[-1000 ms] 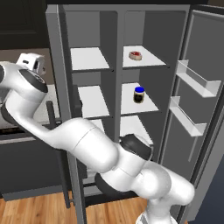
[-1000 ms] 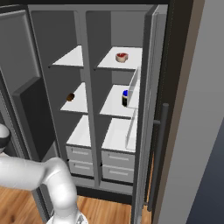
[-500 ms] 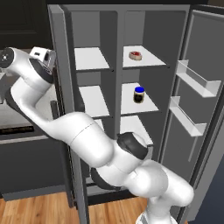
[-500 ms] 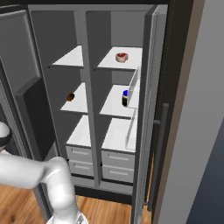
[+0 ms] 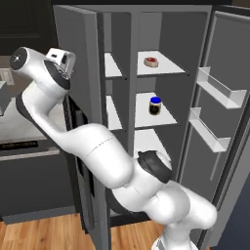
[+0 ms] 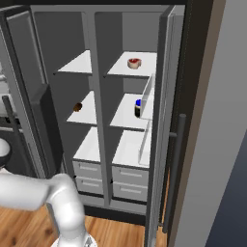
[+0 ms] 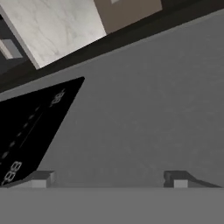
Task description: Pick up the frozen steak from the freezer, place it on any shelf in the fridge, and close the fridge and freezer doors when done.
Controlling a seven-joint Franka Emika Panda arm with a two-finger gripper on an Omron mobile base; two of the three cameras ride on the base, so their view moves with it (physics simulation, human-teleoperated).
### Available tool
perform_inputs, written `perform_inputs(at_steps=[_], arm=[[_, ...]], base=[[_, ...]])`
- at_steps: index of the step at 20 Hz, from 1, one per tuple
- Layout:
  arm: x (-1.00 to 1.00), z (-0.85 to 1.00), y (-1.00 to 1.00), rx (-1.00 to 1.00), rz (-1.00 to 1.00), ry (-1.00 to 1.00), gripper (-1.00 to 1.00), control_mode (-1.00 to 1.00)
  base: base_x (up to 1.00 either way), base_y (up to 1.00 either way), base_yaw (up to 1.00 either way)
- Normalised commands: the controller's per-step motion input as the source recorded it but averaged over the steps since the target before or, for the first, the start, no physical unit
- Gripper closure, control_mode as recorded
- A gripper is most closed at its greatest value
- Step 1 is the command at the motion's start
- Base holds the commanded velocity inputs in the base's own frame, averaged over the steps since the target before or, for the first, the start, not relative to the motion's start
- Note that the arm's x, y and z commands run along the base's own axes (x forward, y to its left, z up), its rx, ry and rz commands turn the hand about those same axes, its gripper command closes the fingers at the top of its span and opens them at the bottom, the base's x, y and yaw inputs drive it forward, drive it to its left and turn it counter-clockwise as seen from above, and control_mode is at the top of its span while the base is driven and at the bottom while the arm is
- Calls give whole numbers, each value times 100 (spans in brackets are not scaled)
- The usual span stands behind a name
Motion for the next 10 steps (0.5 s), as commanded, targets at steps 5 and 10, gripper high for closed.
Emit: perform_inputs(at_steps=[5, 10], arm=[[0, 0, -72, 0, 0, -1, -100, -100], [2, 0, -76, 0, 0, -4, -100, -100]], base=[[0, 0, 0], [0, 0, 0]])
